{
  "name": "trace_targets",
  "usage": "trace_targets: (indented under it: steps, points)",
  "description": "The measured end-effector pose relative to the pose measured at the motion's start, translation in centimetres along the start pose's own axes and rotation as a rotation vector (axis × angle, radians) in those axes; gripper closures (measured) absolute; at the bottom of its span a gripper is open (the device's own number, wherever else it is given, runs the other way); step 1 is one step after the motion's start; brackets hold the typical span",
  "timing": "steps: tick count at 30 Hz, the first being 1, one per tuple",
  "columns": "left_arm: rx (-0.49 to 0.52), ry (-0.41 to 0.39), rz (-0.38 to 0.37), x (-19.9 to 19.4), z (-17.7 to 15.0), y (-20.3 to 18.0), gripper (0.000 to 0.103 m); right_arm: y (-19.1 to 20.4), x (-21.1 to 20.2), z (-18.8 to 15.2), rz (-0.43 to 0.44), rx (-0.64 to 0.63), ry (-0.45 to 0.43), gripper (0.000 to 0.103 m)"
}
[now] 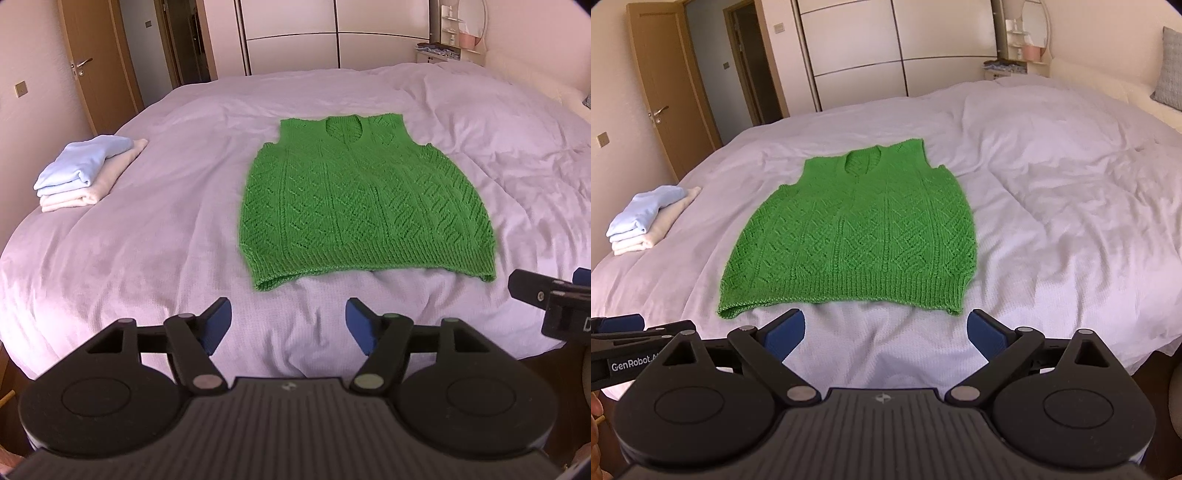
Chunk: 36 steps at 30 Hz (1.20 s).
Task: Fold clothes
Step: 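Move both open grippers down to the hem of the green vest, then grasp the vest hem with both grippers and lift it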
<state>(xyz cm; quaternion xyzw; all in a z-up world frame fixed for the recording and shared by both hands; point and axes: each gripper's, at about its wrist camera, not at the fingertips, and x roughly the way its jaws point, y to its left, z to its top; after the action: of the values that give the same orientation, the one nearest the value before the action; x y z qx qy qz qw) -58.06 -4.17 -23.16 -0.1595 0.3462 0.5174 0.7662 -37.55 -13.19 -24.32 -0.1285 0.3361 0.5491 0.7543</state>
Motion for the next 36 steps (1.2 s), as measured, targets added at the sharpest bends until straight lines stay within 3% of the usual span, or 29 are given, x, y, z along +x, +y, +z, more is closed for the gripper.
trace_targets:
  steps: [14, 20, 26, 32, 36]
  points:
    - [0.004, 0.061, 0.017, 4.9, 3.1, -1.1, 0.035, -0.9, 4.0, 2.5, -0.002, -0.009, 0.034, 0.005]
    - [0.000, 0.104, -0.007, 9.8, 5.0, -0.5, 0.034, -1.8, 8.3, 4.0, -0.024, -0.021, 0.087, 0.005]
    - [0.004, 0.140, -0.091, 16.4, 7.2, 1.1, 0.034, -4.0, 13.8, 6.0, -0.034, -0.013, 0.139, 0.005]
    - [0.011, 0.132, -0.169, 22.6, 10.9, 3.5, 0.037, -6.4, 19.1, 9.0, 0.075, 0.009, 0.129, 0.007]
    - [0.033, 0.111, -0.254, 26.5, 13.9, 5.1, 0.041, -8.0, 23.0, 11.2, 0.179, 0.013, 0.130, 0.021]
